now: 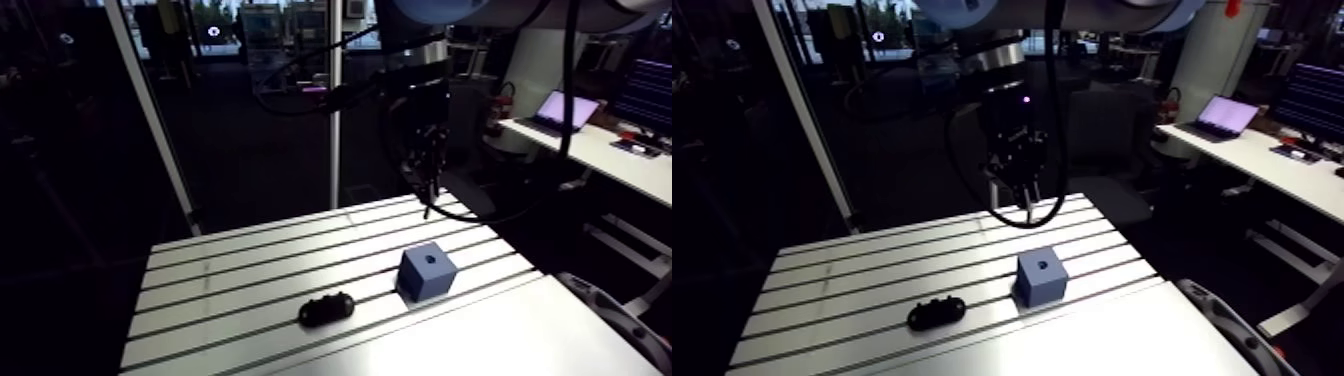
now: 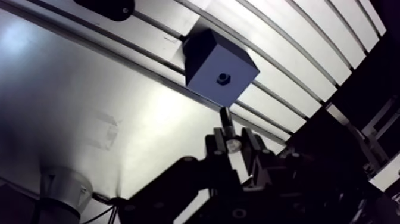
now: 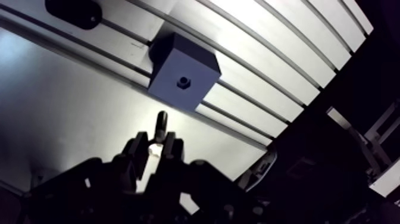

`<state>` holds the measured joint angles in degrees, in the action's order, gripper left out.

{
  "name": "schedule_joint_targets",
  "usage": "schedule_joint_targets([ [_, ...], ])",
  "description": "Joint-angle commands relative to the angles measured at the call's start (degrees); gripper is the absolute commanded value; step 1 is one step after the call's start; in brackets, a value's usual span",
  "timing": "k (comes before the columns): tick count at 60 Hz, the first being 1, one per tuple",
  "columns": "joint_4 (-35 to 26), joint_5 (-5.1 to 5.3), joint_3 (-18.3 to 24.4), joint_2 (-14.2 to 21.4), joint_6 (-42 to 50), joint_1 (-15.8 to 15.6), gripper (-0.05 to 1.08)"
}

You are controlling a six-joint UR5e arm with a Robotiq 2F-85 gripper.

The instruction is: Pick up the M10 bolt and insert it into the hex recess until seated.

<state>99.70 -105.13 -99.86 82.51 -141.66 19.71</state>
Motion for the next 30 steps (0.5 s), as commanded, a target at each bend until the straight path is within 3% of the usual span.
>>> schedule_joint_targets([
  [1,0.98,-0.19,-0.89,0.06,-0.07,1.03,1.08],
  [30,3.03,-0.73,-1.77,-1.42,-0.14,2.27,1.08],
])
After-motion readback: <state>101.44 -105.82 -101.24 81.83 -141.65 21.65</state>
